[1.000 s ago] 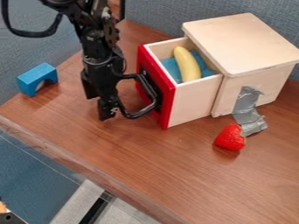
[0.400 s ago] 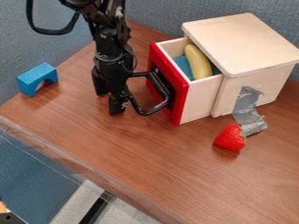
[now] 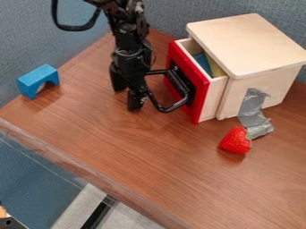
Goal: Put the yellow banana inside the drawer and then closed it
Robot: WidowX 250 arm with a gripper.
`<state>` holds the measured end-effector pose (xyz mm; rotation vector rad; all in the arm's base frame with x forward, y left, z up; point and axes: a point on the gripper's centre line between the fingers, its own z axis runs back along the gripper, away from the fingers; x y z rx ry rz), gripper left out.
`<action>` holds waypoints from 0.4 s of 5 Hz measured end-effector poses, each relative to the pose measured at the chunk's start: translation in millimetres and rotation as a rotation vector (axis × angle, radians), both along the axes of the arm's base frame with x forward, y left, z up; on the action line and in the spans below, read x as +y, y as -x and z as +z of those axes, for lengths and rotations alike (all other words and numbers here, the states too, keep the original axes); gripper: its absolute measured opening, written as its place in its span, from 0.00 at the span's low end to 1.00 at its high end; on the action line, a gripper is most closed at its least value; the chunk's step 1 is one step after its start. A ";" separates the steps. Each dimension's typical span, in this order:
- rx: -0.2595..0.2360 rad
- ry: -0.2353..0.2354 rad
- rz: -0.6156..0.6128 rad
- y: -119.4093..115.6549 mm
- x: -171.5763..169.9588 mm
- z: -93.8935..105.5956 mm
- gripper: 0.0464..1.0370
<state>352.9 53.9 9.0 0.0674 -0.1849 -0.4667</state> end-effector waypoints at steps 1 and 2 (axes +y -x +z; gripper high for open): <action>0.002 0.011 -0.004 -10.3 -7.5 0.5 0.96; 0.001 0.019 -0.007 -17.3 -15.3 0.6 0.96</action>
